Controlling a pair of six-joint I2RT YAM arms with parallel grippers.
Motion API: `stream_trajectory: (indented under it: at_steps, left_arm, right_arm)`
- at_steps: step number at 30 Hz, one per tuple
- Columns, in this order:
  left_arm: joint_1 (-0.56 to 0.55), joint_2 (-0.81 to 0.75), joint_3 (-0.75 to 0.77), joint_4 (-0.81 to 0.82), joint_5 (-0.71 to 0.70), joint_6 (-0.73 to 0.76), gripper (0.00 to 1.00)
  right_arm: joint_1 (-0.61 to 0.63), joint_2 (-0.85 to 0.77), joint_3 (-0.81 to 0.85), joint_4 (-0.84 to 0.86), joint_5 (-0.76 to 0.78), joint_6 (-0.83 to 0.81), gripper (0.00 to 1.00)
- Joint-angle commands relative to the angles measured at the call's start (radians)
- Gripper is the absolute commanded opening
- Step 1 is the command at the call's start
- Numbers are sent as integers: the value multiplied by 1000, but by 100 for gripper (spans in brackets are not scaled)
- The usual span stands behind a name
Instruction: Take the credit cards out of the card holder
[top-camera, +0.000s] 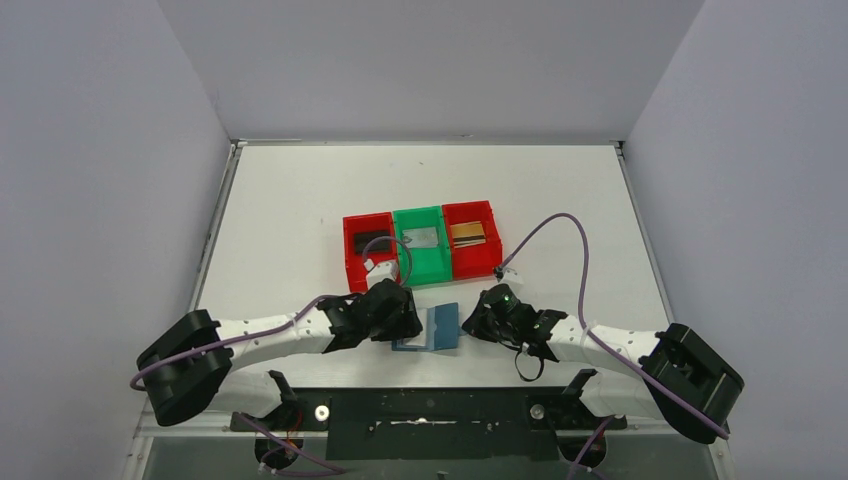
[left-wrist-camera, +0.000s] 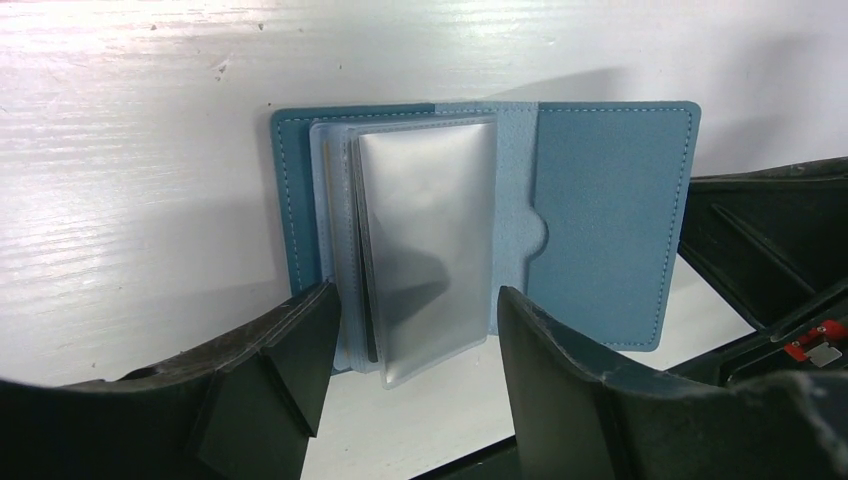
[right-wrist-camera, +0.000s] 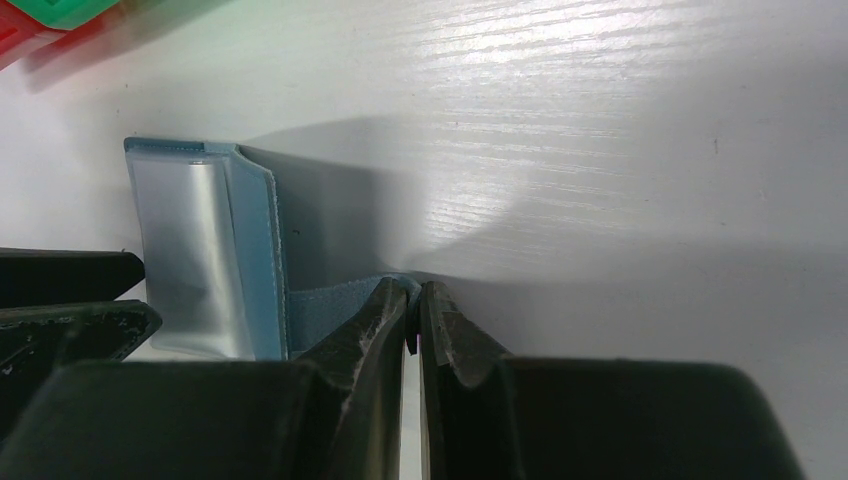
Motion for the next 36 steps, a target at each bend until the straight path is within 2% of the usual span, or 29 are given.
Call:
stream_trajectory:
  at_steps: [1,13,23,36]
  left_arm:
    - [-9,-36,53,-12,-38,3,59]
    - [-13,21,48,52,22,12,58]
    - [-17,-34,48,87,17,11,54]
    - [-24,-2,95,-14,-21,12,56]
  right_arm:
    - [-7,4,33,18,23,-11,0]
    - [-7,-2,32,14,21,-8,0]
    - [-7,-3,33,8,21,-11,0]
    - [-8,3,35,12,13,-12,0]
